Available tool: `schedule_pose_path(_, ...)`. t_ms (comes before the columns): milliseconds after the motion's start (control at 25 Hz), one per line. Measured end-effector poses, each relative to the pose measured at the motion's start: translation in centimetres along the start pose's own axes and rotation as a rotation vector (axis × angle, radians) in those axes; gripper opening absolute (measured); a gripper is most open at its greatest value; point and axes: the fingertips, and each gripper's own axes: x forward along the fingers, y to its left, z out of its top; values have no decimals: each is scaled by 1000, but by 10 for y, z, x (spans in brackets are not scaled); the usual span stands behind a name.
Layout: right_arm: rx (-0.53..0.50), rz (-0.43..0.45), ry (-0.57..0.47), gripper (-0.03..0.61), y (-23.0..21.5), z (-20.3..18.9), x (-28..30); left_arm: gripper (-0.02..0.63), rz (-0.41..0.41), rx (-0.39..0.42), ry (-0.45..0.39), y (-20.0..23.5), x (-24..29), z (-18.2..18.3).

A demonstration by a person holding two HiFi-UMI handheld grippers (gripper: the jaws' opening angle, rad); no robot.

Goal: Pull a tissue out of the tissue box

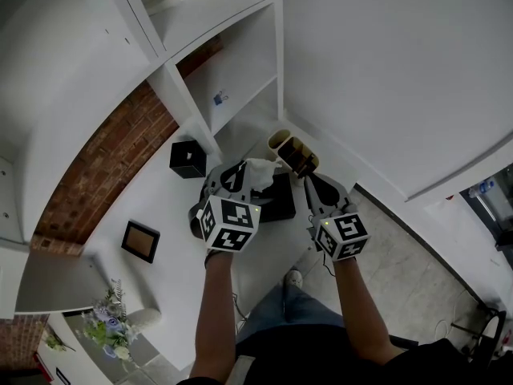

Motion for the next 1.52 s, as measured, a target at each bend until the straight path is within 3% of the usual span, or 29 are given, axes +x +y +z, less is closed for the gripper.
schedule_pose_path(400,-11,-7,-45,-3,0,20,-9,9,94,-152,-185,21,-35,29)
schedule_pose_path(640,-24,-8,-79,-3,4,34,-10,9,170,-347,-328,40,-61,29)
schedule_pose_path(760,-33,-10,-92,-3,6,38,-11,9,196,-404,-382,45,-68,23)
schedule_pose_path(1200,-53,-60,-114,-3,2,44,-20,9,183,-436,-400,31,-72,4)
schedule_pose_path(1520,-51,-44,-104,-3,7,41,-23,9,180,-441,-396,27,-75,1)
